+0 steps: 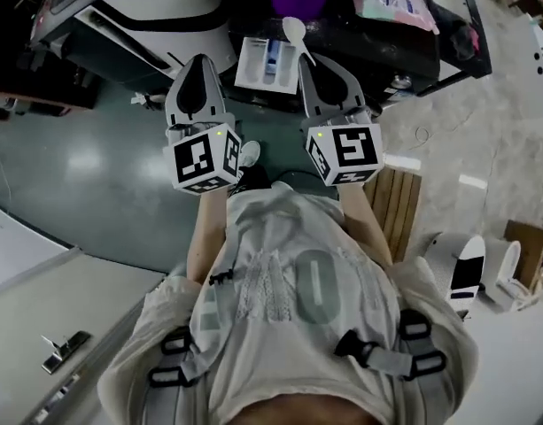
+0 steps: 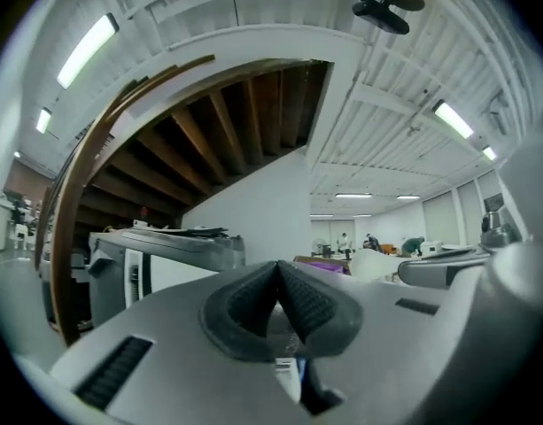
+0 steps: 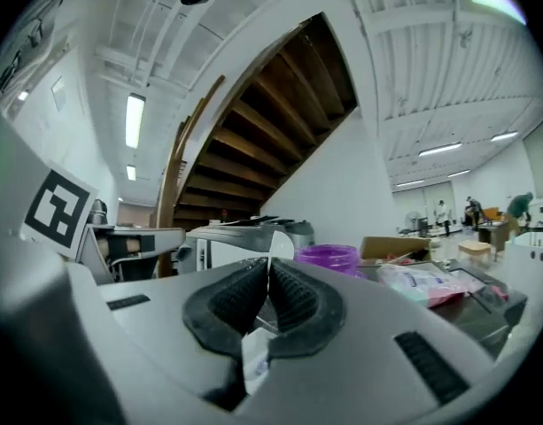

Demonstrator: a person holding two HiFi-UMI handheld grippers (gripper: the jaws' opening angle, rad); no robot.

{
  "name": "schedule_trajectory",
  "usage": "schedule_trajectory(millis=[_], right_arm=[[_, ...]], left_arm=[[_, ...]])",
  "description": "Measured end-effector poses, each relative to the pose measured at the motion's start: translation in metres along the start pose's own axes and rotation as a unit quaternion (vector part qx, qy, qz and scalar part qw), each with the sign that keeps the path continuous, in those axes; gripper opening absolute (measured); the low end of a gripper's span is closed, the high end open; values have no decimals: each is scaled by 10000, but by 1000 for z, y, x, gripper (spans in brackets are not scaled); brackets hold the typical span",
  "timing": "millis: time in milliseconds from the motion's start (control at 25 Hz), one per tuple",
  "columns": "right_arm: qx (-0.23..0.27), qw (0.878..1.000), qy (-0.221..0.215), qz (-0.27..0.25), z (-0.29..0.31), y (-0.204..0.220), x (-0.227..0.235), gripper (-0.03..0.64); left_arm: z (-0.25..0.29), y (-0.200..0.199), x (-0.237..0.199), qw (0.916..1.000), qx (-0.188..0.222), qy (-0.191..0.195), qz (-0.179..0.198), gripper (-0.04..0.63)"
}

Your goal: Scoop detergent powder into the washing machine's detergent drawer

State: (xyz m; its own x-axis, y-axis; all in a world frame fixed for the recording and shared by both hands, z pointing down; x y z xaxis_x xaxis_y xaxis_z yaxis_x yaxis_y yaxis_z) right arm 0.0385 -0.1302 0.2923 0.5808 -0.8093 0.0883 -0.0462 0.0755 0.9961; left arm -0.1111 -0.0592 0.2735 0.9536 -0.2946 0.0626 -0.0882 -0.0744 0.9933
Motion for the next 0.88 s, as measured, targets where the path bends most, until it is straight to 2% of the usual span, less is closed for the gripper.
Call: schedule_trajectory(millis=[120, 440, 640, 880], right_arm=[[89, 9976, 676, 87, -13, -3, 34, 9], [129, 9853, 1703, 79, -22, -8, 77, 9], [84, 9792, 2026, 56, -14, -7, 83, 10], [-43, 9774, 2113, 76, 3, 2, 76, 10]], left_arm=[[30, 5, 27, 9983, -8, 577, -13, 20], [89, 4, 63, 9895, -30, 1446, 46, 20], [114, 10, 67, 9840, -85, 1780, 4, 20], [135, 19, 55, 9820, -126, 1883, -55, 20]])
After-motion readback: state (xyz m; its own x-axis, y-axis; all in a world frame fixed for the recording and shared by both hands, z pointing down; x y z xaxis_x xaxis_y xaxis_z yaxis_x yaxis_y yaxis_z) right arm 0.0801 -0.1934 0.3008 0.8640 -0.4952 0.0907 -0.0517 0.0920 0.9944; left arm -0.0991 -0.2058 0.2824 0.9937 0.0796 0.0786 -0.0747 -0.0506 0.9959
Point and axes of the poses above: the fingertips, and each gripper's own axes: z forward along the fingers, x to its right, y out of its underside, the point moved 2 cm from there along -z, backward along the fingers, and after that the axes turned 4 degrees about z, right-handed, at the moved point
